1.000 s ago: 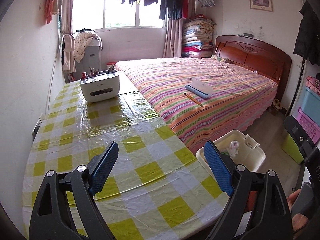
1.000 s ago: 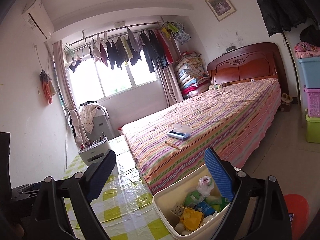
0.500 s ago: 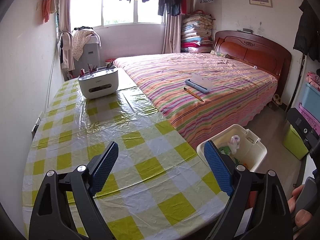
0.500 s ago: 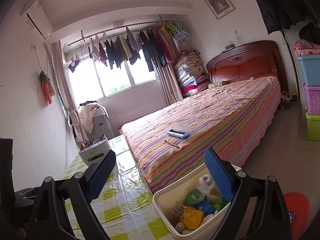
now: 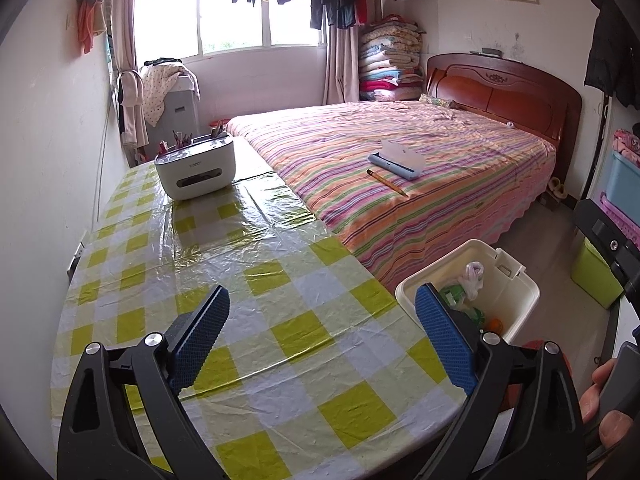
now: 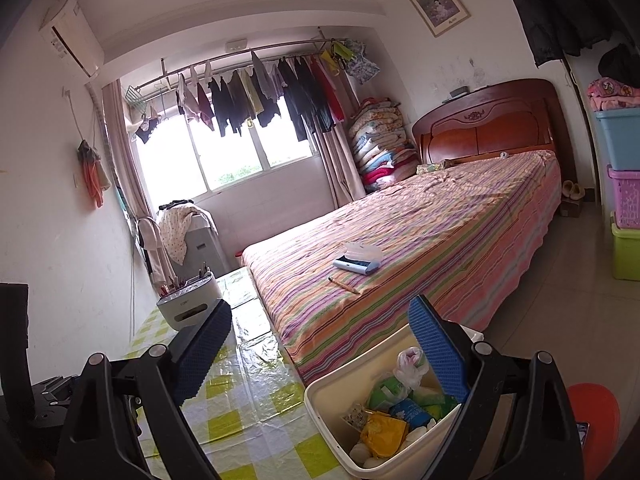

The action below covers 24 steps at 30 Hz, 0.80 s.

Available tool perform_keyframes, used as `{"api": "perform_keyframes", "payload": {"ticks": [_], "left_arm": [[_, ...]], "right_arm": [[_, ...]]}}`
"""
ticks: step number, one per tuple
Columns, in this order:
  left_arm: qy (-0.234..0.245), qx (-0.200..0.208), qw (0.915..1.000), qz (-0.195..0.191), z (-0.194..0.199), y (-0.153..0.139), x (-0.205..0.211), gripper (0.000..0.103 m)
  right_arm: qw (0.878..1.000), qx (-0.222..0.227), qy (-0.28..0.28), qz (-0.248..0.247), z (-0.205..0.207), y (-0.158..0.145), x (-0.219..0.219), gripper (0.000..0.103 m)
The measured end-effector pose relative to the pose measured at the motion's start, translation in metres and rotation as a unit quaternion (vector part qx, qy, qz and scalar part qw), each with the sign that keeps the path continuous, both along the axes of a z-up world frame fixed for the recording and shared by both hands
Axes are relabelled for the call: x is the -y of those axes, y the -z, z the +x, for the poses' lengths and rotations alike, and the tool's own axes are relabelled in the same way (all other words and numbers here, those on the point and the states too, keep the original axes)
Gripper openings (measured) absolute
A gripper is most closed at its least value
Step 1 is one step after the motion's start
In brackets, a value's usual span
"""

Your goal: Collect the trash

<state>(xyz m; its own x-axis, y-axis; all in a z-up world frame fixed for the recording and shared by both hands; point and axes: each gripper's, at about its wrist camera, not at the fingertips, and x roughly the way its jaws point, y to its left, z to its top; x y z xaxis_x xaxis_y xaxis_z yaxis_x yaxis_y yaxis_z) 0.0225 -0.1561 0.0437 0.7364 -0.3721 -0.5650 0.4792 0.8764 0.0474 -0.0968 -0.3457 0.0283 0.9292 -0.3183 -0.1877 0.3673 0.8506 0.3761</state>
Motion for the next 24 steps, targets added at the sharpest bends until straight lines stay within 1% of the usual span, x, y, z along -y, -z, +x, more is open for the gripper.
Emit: {"api": "perform_keyframes", "payload": {"ticks": [19,24], "left_arm": [[0.005,0.028,0.999,0.035,-0.004,0.002,0.009,0.096],[0.007,0.022,0.9983,0.053,-0.002,0.003,0.013,0.096]], "right_arm": [[1.0,-0.003,0.0,0.002,-0.001,0.002,0.002,0.088],[1.0,-0.003,0.0,0.003,-0.001,0.002,0.002,0.088]]}}
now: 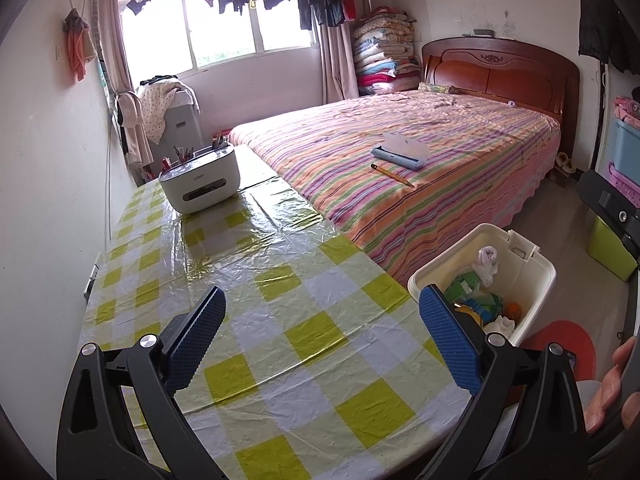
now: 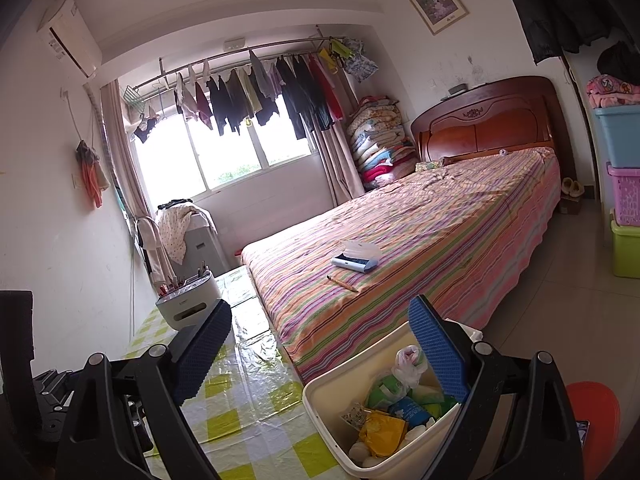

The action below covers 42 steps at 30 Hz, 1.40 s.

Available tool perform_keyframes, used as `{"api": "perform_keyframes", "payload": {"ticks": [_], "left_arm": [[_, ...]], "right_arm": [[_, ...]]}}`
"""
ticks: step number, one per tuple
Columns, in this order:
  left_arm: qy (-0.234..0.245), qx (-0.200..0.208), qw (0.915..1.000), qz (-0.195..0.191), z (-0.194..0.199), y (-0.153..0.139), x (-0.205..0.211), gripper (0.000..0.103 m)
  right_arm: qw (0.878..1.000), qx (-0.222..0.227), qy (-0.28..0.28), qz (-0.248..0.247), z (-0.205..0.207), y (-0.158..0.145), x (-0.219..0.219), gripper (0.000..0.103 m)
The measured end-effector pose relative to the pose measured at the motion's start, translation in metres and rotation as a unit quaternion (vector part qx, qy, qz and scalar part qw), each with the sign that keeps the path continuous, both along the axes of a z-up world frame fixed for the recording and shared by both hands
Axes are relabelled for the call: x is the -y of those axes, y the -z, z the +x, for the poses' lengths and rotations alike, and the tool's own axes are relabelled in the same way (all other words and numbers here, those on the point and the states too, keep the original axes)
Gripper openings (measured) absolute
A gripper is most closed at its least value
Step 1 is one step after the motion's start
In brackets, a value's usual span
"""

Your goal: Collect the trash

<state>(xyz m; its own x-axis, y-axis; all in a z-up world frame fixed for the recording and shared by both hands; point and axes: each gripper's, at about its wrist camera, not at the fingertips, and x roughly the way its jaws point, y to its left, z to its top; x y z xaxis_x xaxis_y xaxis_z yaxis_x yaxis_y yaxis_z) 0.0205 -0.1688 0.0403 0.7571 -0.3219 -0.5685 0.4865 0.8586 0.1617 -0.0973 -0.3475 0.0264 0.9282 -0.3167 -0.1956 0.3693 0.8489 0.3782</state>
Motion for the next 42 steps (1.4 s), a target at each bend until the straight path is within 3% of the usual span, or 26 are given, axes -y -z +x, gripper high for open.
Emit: {"api": "perform_keyframes", "payload": {"ticks": [16,42], "left_arm": [[0.017,0.029,0.9982,0.049,-0.01,0.006,0.016,0.096],[0.036,0.031,0.994,0.098,-0.017,0.021,0.038,0.096]], "right_arm": [[1.0,-0.002,0.0,0.001,-0.001,0.001,0.001,0.088],[1.0,-0.013,-0.001,0.005,-0.001,0.01,0.001,0.088]]}}
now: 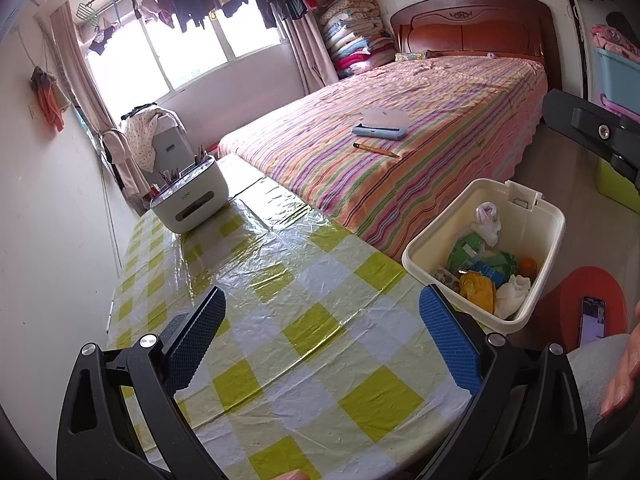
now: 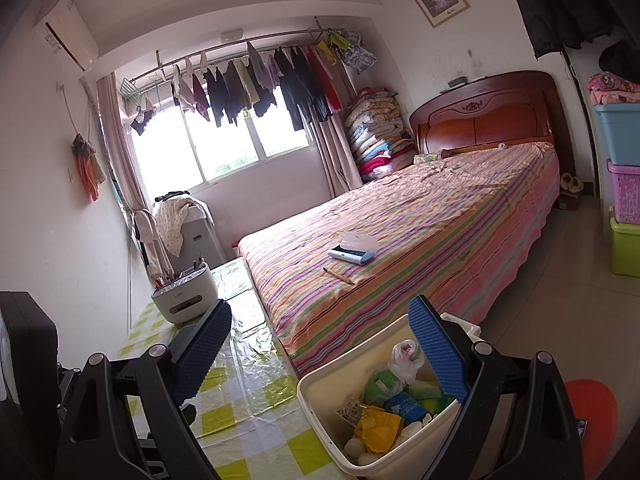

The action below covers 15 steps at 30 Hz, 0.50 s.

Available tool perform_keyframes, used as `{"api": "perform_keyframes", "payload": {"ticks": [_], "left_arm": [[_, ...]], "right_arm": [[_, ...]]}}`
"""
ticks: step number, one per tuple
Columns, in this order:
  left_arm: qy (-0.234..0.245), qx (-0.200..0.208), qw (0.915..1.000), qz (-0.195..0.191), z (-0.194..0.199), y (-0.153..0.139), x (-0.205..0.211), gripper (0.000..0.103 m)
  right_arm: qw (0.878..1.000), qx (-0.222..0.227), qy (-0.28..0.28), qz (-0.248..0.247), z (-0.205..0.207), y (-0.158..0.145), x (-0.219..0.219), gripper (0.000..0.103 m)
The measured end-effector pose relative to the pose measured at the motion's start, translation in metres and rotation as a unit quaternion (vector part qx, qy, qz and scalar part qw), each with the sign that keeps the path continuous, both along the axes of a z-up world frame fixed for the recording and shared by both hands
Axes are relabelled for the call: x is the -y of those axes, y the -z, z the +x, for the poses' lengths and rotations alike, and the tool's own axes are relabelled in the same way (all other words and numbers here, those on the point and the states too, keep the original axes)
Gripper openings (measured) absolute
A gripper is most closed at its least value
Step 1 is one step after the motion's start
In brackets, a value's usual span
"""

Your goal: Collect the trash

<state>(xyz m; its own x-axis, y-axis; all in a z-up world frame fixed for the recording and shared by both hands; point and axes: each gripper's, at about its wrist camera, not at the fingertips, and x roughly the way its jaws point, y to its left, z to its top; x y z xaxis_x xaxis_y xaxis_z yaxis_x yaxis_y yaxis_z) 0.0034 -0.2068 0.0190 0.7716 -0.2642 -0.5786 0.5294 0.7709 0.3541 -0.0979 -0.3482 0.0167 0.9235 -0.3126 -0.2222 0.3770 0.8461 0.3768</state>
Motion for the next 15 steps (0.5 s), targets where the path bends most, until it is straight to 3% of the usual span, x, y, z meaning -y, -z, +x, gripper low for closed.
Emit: {"api": "perform_keyframes", "payload": {"ticks": [15], "left_arm": [[0.018,0.014,0.9993,0.031,-0.01,0.01,0.016,0.096]], "right_arm": [[1.0,-0.003,0.0,0.001,0.001,0.001,-0.001,0.088]]}}
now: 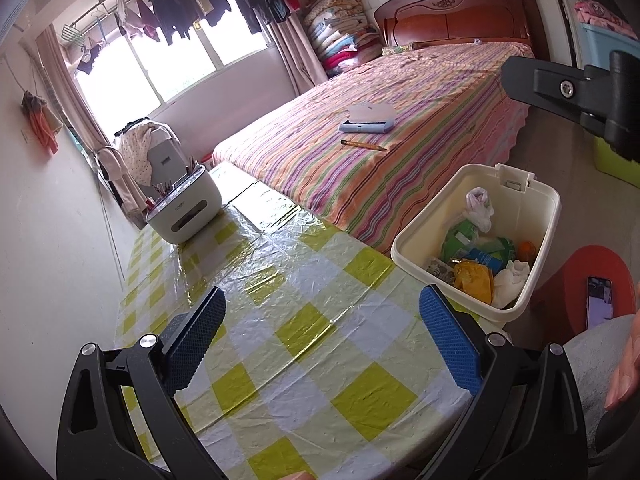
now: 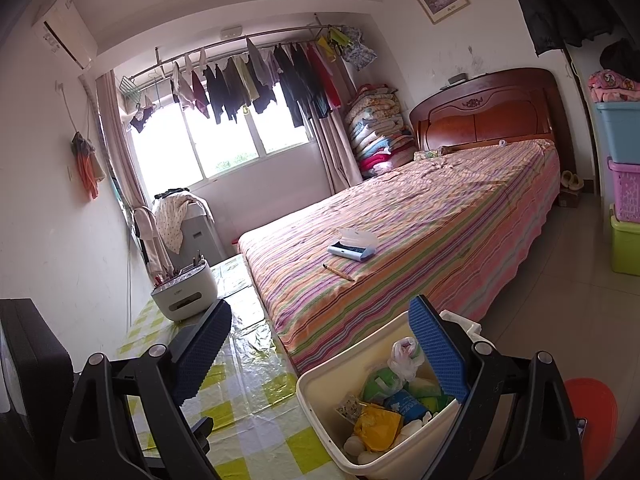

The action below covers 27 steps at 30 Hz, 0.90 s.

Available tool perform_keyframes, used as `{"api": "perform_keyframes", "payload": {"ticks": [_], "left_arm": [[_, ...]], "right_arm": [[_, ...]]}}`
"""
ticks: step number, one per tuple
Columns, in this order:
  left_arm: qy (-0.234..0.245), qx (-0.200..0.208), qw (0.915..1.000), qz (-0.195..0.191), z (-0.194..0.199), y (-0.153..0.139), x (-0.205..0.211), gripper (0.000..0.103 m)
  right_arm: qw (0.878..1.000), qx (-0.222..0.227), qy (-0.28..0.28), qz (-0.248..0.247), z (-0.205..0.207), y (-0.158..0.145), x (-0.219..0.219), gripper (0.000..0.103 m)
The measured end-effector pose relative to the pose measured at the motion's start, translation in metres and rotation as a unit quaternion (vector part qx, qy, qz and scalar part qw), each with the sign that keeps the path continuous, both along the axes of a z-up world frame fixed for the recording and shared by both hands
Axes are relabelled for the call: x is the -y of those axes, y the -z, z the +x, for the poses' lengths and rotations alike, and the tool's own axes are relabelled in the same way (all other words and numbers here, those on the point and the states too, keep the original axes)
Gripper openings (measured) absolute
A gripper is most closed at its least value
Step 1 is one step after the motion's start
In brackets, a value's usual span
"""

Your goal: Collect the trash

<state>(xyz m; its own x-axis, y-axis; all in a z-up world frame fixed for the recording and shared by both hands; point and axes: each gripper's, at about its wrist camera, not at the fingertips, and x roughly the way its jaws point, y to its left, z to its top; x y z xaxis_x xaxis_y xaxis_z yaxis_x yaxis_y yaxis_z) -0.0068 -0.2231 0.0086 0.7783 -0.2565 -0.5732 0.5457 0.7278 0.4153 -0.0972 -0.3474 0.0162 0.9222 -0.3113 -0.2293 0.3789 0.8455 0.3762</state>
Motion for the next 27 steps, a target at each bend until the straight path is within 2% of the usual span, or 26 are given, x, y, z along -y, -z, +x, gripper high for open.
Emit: {"api": "perform_keyframes", "payload": {"ticks": [4,8,11,21,27], "left_arm": [[0.013,0.001,0.9999,-0.006,-0.004,0.001,0.003,0.096],[0.044,-0.006,0.998,-0.046,-0.009,-0.005,0.0,0.096],[0.051,0.004,0.9965,-0.065,-0.014,-0.01,-0.002,0.096],[0.05,0.032,0.9973,-0.043,-0.019,-0.008,0.001,0.096],[0.045,0.025,0.9974,-0.05,-0.016,-0.009,-0.002,0.096]], "right_arm": [[1.0,0.0,0.0,0.001,0.001,0.0,0.0,0.088],[1.0,-0.001,0.0,0.001,0.001,0.0,0.0,0.088],[1.0,0.0,0.0,0.0,0.001,-0.001,0.001,0.088],[1.0,0.002,0.003,0.004,0.0,0.007,-0.002,0.088],[1.0,0.002,0.004,0.005,-0.001,0.004,-0.003,0.088]]}}
